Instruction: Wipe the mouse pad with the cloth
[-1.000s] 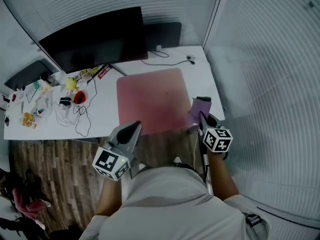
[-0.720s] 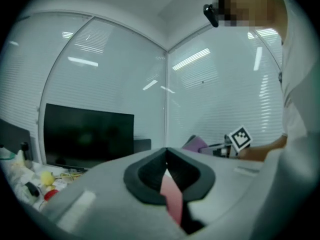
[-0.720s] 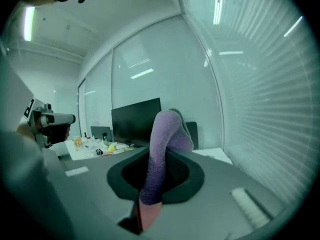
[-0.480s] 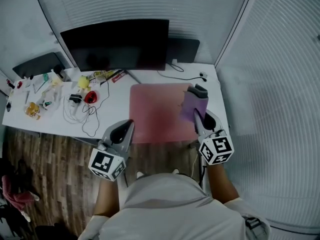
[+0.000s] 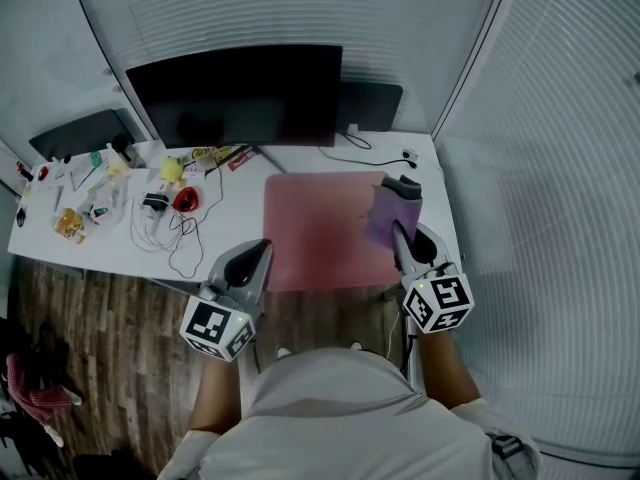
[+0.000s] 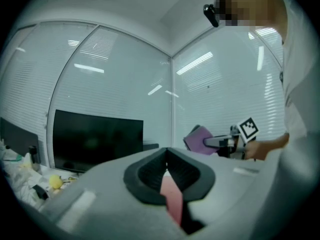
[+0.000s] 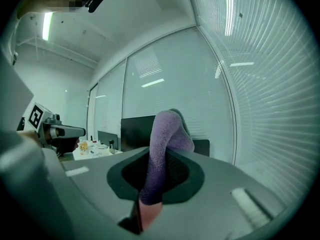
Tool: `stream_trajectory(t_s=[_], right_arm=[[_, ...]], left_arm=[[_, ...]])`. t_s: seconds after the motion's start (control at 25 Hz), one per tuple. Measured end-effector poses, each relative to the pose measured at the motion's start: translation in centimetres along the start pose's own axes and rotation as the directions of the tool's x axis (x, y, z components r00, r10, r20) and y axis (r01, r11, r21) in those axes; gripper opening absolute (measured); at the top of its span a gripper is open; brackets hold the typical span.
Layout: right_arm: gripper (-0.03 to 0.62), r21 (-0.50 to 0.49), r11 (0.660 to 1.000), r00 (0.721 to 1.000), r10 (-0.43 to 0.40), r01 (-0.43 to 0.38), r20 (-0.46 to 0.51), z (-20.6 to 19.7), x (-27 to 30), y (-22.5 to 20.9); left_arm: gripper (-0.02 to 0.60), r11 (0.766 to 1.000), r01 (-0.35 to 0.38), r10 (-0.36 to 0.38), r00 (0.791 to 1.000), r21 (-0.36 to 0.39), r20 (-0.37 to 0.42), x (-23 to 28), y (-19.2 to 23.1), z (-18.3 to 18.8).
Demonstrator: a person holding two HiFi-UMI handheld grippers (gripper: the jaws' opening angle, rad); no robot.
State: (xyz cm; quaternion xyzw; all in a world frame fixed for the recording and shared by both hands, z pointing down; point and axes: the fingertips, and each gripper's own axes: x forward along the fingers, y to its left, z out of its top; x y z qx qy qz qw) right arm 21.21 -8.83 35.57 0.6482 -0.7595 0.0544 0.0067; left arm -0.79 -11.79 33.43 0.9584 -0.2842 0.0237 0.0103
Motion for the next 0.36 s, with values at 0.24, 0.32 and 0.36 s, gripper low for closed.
stream_trajectory(t_s=[0.24,0.32,0.36], right_arm=[[0.043,-0.052,0.999,1.0,-0.007,0.006,-0.002,0.43,-0.52,0.11],[0.043,-0.059,0.998,1.0,-0.006,0.006,-0.003,0.42,-0.6,0.1],[0.043,-0.061,0.998,1.0,-0.006,0.005,-0.004,0.4,-0.63,0.1]], left_arm=[[0.002,1.0,0.0,0.0,1.0,0.013,-0.009,0.62,-0.16,-0.19],[0.002,1.0,0.0,0.0,1.0,0.018,-0.01,0.78,-0.21,-0.18],[0.002,1.0,0.0,0.0,1.0,0.02,-0.011,0.85,-0.24,-0.19]])
